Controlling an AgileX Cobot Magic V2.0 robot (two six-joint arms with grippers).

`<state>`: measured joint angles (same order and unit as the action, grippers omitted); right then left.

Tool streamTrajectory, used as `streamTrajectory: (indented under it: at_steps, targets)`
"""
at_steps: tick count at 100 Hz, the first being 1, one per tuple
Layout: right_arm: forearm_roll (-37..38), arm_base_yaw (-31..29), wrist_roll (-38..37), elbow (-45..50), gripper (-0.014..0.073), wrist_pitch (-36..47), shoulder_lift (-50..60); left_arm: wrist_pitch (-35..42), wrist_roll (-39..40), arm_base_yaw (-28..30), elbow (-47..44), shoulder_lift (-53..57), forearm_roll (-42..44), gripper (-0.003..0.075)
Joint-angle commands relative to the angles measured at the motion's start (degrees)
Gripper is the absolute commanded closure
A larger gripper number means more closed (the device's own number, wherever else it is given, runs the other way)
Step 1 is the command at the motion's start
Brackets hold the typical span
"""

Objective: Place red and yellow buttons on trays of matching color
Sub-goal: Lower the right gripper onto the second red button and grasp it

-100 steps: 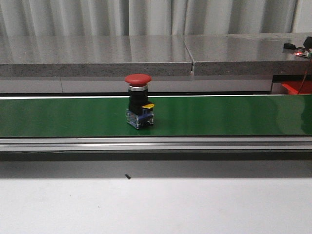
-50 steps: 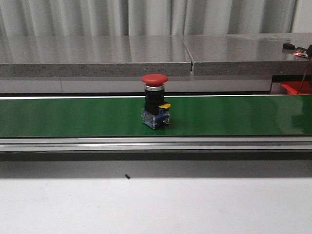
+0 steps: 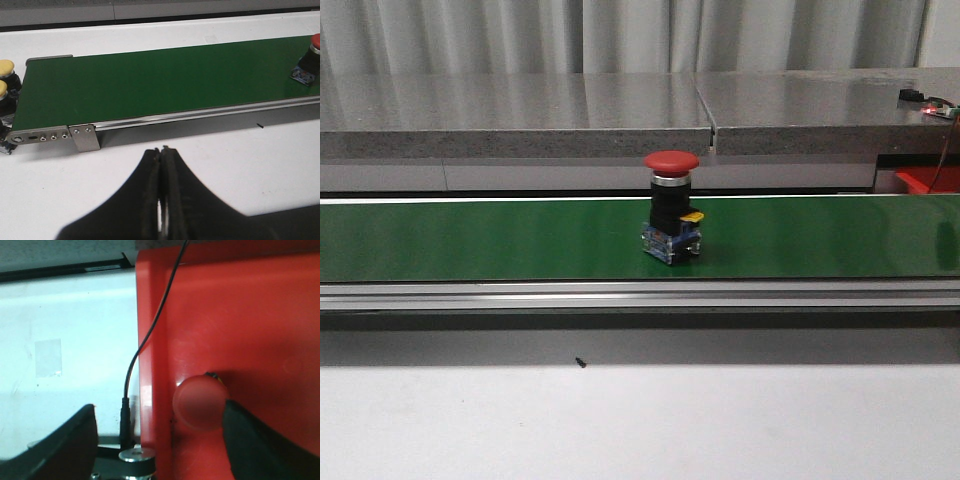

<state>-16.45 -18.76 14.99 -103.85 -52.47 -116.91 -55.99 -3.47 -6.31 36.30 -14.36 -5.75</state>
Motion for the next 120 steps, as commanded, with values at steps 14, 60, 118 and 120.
streamTrajectory:
  at_steps: [14, 60, 118, 120]
  targets:
    - [-1.30, 1.11, 3.20, 6.53, 0.0108, 3.51, 12.24, 3.77, 0.02, -0.33, 1.35, -0.67, -0.84, 0.0739]
    - [-0.41, 11.10, 3.69, 27.19, 0.0108, 10.94, 31.41, 3.77, 0.02, -0.33, 1.35, -0.67, -0.84, 0.0739]
    - [-1.10, 24.54, 5.62, 40.68, 0.0169, 9.37, 37.76, 3.77, 0.02, -0.33, 1.35, -0.67, -0.84, 0.0739]
    - [-1.10, 25.08, 6.17, 41.11, 0.0176, 9.33, 37.76, 3.77, 0.02, -0.33, 1.35, -0.67, -0.84, 0.0739]
